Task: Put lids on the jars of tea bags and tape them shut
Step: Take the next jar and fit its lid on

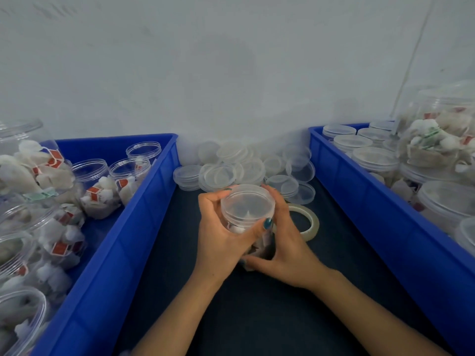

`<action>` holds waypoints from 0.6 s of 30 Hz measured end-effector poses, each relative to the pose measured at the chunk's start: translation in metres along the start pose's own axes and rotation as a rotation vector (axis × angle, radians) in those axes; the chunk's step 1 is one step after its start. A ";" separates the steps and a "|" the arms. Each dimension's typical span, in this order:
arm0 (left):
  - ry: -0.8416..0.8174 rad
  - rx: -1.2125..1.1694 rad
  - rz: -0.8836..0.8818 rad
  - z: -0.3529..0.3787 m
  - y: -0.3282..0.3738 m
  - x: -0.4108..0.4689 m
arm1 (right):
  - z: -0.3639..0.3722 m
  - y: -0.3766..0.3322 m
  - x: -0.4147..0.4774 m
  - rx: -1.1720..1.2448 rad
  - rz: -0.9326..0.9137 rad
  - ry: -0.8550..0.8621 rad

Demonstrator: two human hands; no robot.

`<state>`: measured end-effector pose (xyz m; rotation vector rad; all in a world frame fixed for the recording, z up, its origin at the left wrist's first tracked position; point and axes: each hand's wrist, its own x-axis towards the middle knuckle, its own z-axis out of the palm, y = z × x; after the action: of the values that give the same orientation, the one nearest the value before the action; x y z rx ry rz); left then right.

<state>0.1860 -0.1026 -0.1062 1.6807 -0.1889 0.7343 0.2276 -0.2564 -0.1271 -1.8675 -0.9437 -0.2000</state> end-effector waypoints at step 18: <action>-0.014 0.141 -0.035 0.003 0.008 -0.008 | 0.011 -0.005 0.001 0.210 0.162 0.090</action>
<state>0.1772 -0.1099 -0.1038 1.8187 -0.1191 0.7237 0.2216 -0.2457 -0.1290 -1.7157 -0.7192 -0.0826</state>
